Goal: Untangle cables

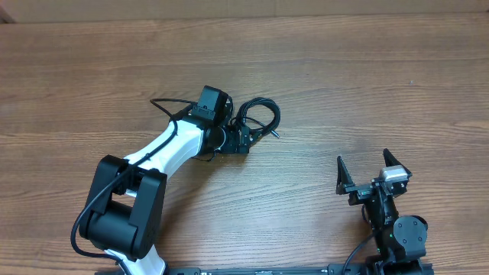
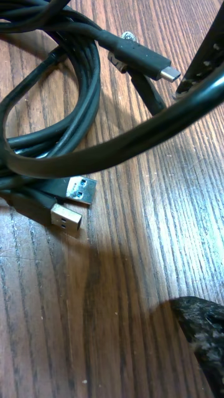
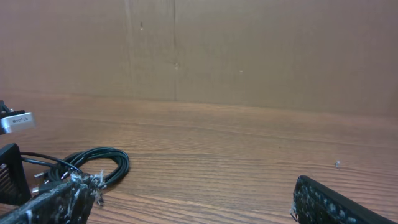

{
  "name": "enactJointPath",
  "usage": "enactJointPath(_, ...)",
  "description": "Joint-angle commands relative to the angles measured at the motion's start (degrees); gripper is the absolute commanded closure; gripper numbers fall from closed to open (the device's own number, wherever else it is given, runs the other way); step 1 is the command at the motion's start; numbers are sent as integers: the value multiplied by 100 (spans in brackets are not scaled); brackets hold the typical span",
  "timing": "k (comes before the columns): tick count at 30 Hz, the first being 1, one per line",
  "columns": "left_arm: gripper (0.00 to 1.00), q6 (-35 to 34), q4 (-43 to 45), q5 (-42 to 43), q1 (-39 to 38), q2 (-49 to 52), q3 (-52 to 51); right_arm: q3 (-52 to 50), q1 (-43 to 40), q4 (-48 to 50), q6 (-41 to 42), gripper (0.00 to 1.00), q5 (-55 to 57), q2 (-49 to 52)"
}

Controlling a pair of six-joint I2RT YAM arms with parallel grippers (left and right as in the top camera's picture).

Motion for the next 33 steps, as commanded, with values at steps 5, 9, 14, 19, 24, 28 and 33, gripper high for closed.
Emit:
enactJointPath(5,0,-35,-98,-55,9,177,-144,-61,-44,33,-7,0,-15,-46)
enactJointPath(9,0,-37,-74,-50,9,177,-144,-61,-44,33,-7,0,-15,-33)
enactJointPath(14,0,-39,-44,-33,9,177,-144,-61,-44,33,-7,0,-15,-33)
enactJointPath(19,1,-37,-50,-35,9,177,-144,-61,-44,33,-7,0,-13,-33)
enactJointPath(24,1,-37,-42,-33,9,177,-144,-61,-44,33,-7,0,-15,-33)
enactJointPath(28,0,-37,-22,-39,11,177,-144,-61,-44,33,-7,0,-15,-33)
enactJointPath(33,1,-33,-22,-55,9,177,-144,-61,-44,33,-7,0,-15,-33)
